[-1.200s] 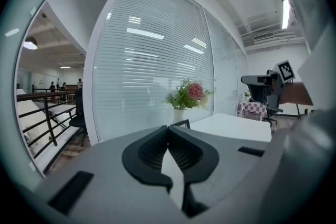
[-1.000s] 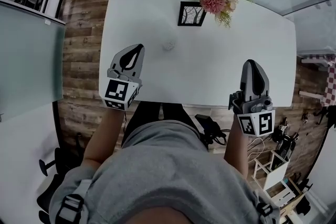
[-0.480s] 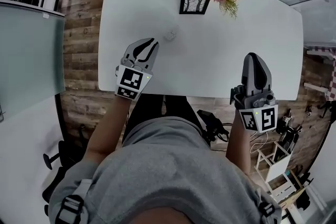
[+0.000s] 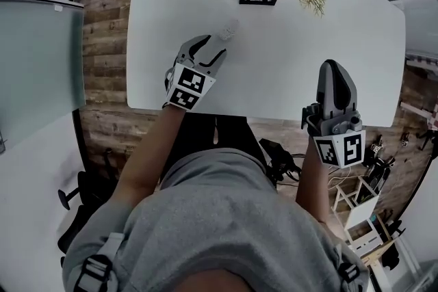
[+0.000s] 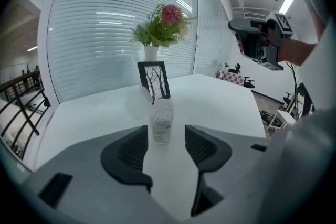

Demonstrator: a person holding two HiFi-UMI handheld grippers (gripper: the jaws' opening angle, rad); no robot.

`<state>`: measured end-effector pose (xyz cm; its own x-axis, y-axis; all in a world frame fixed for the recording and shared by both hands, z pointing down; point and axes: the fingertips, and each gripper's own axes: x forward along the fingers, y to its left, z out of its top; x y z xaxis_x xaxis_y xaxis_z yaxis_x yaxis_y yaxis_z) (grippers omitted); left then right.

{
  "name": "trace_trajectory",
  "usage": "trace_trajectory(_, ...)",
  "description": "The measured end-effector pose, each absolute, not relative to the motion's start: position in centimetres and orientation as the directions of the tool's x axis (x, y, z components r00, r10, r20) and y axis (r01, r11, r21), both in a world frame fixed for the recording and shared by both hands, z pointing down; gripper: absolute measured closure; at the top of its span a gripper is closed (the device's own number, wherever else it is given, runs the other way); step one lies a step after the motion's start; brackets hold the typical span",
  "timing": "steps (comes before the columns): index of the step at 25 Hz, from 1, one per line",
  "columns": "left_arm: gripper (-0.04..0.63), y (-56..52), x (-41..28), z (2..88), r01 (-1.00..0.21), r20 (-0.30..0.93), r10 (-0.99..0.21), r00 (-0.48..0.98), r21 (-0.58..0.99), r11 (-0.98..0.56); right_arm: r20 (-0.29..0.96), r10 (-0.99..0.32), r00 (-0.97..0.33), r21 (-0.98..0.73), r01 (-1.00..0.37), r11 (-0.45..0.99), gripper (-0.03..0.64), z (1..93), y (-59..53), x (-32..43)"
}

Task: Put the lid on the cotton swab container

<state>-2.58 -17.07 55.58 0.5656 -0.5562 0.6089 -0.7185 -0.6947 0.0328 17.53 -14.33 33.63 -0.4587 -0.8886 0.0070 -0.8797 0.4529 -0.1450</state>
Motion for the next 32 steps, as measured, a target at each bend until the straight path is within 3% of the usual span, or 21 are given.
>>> trace_trajectory(8,0.330,-18.0,-2.0,58.4,-0.736,0.648,-0.510,0.565,0.118,-0.666,0.024,-0.883,-0.469,-0.157,-0.874,0.460,0.591,34.7,-14.4,17.4)
trace_trajectory(32,0.328,-21.3,0.4,60.4,-0.765,0.634,-0.542,0.552,0.126,-0.632,0.050,-0.895,-0.444,-0.165,-0.887,0.431,0.591,35.7,-14.0,18.7)
